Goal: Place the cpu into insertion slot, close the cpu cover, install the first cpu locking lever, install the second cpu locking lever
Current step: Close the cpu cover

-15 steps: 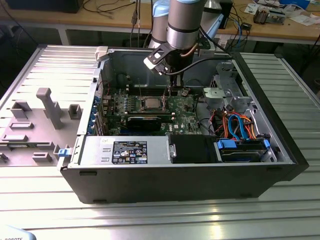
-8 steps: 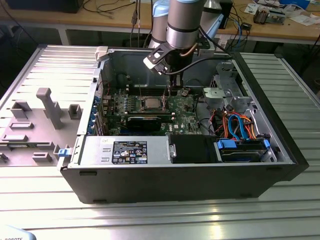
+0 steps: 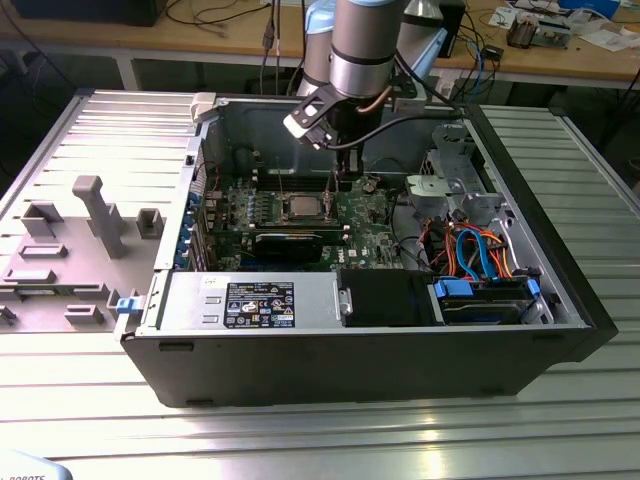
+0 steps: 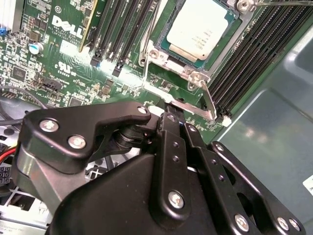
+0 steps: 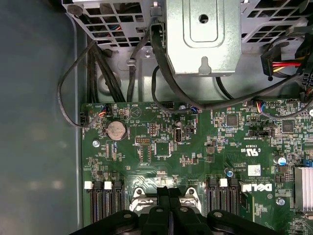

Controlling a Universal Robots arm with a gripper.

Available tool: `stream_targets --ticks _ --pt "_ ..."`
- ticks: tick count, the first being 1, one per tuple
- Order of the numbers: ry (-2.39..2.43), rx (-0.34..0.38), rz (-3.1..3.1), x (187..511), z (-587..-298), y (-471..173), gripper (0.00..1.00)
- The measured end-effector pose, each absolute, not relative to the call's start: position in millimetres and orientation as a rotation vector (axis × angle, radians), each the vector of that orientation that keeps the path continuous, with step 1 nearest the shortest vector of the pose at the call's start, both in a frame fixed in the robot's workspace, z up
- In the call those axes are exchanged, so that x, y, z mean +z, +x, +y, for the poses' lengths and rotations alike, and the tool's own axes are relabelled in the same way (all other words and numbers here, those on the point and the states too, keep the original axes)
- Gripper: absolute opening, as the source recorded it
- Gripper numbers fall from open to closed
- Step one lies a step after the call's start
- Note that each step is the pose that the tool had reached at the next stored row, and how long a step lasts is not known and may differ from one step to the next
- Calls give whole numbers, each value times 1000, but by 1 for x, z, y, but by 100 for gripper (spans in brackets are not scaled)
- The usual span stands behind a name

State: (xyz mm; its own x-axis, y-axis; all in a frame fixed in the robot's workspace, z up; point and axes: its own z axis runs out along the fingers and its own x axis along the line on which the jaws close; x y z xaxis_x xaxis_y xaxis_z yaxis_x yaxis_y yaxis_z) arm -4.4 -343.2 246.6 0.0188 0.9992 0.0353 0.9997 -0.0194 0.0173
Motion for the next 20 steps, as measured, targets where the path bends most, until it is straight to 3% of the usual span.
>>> stream_targets --ticks 20 --pt "-2233 -58 -2191 246 -343 -12 11"
